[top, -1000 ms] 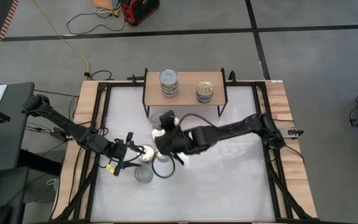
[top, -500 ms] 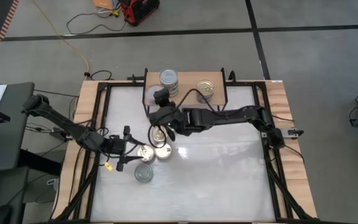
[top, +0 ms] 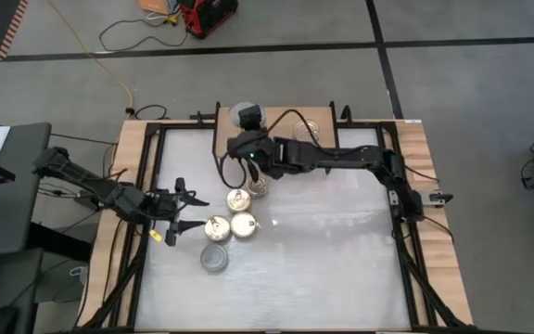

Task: Stack canned seafood by type on shelf
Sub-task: Stack the green white tuna can on top of the other green white tuna cans on the shelf

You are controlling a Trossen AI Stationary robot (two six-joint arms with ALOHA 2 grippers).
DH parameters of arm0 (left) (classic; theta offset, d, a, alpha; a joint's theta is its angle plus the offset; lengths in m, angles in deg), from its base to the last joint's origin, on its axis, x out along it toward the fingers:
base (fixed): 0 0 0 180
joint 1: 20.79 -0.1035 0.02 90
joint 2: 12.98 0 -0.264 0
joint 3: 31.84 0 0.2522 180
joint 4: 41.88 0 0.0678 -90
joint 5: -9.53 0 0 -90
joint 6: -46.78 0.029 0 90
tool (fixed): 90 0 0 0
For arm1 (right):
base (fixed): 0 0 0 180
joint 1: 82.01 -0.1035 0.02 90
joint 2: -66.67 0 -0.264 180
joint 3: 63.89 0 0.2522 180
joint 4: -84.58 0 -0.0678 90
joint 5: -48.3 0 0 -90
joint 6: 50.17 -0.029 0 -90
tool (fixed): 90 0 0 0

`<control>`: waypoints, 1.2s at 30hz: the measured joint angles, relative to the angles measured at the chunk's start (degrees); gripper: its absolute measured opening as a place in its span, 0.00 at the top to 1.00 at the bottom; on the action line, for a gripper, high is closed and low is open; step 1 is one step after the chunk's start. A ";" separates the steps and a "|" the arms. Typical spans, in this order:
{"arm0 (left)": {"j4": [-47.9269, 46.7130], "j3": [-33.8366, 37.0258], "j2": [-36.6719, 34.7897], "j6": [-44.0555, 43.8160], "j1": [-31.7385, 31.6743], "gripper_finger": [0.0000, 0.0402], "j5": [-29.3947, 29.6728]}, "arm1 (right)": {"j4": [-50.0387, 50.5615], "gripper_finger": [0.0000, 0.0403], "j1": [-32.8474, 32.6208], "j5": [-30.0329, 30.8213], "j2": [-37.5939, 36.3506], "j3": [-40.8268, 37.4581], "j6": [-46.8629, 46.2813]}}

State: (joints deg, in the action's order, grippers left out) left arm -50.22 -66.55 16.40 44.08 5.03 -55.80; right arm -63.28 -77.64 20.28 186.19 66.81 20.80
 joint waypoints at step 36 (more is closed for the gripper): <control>-3.16 0.00 -2.55 0.09 -0.04 0.42 -0.11 | 10.19 0.36 0.97 -2.86 -0.03 1.21 -9.01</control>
State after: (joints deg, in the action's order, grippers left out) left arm -53.38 -66.55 13.85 44.17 4.99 -55.91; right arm -53.10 -76.67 17.42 186.16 68.02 11.79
